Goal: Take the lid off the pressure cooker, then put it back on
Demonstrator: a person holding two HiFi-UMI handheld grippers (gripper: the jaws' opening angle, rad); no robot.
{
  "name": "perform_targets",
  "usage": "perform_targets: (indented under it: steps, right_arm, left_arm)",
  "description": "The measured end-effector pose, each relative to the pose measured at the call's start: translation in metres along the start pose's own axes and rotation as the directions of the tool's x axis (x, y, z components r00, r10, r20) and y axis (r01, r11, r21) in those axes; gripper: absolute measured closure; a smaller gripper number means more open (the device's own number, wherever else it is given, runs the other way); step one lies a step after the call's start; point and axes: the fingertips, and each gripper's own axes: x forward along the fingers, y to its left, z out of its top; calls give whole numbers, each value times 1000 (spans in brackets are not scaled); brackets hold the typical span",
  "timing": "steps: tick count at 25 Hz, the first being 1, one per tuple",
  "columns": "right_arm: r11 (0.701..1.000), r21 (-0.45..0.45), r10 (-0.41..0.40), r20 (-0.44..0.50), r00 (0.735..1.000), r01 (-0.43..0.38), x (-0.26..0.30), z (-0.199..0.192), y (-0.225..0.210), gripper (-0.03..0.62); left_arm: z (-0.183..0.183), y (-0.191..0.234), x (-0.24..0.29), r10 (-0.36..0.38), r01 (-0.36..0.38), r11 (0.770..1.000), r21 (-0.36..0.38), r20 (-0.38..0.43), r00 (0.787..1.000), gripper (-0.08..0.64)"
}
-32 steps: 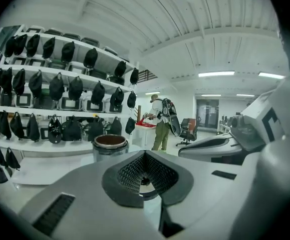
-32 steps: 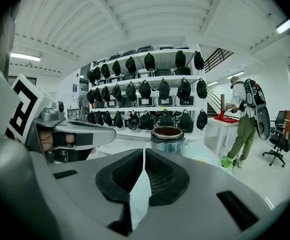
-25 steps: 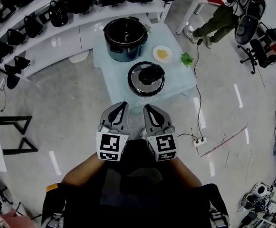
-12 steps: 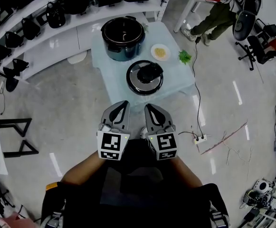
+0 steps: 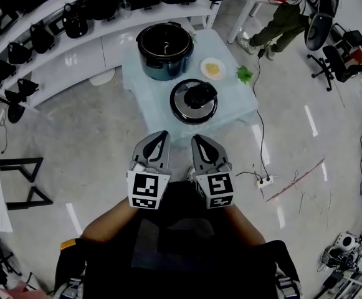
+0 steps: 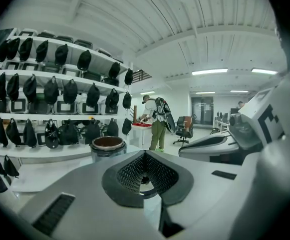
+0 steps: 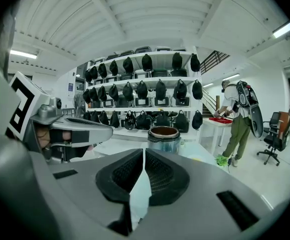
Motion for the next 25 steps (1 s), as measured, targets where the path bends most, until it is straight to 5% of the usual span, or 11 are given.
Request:
perform_targets:
  steps: [16, 25]
  right_arm:
    - [999, -34, -42, -12, 999, 42, 12, 9, 16, 561]
    - [998, -57, 20, -33, 999, -22, 41, -2, -37, 561]
  left_arm:
    - [-7, 29, -17, 2, -1, 999, -54, 13, 1000, 555]
    - [-7, 23, 35, 80, -81, 992, -92, -6, 997, 554]
